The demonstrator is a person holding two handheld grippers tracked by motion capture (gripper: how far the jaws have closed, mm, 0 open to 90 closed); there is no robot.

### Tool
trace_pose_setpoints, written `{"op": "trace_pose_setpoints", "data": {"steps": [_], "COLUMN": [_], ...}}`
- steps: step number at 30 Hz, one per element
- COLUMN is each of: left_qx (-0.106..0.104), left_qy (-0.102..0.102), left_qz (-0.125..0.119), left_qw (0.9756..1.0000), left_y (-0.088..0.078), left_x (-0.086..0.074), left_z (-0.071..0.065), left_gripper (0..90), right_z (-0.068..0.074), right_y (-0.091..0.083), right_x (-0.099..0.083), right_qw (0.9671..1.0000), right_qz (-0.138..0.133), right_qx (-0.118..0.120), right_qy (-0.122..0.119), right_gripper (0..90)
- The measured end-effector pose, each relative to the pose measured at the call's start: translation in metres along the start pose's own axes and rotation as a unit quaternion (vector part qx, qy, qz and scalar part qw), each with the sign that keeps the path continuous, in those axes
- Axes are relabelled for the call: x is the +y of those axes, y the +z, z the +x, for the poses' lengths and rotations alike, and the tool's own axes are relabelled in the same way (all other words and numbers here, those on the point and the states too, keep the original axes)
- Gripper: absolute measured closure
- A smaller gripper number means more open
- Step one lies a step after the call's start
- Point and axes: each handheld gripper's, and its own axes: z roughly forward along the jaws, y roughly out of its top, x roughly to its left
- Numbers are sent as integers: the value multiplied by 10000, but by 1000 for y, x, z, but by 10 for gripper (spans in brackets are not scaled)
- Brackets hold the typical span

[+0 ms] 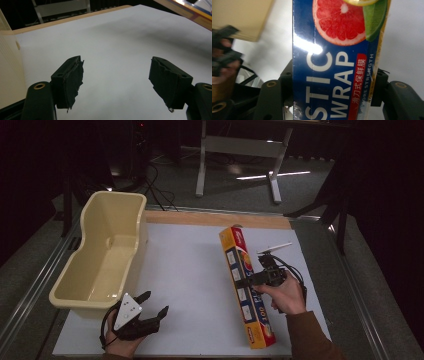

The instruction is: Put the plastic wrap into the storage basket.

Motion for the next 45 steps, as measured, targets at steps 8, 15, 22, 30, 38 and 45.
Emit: {"op": "trace_pose_setpoints", "data": {"steps": [8,15,22,30,38,45], "left_qx": [-22,-20,-4,12,-5,-33], "left_qy": [2,2,-2,3,-8,-14], "left_qz": [-8,12,-5,-24,-46,-53], "left_qw": [10000,10000,10000,10000,10000,10000], "left_y": [1,3,2,1,1,1], "left_x": [0,0,0,0,0,0], "left_z": [0,0,0,0,-2,-1], "left_gripper": [268,268,268,268,268,267], "right_z": [46,61,73,86,103,125], "right_y": [13,26,30,40,56,70], "right_x": [34,65,89,110,126,141], "right_qw": [9986,9972,9950,9924,9923,9909], "right_qz": [-162,-239,-489,-730,-737,-801], "right_qx": [388,689,873,986,989,1067], "right_qy": [-329,-180,-35,32,-148,-152], "right_gripper": [415,416,416,416,415,416]}}
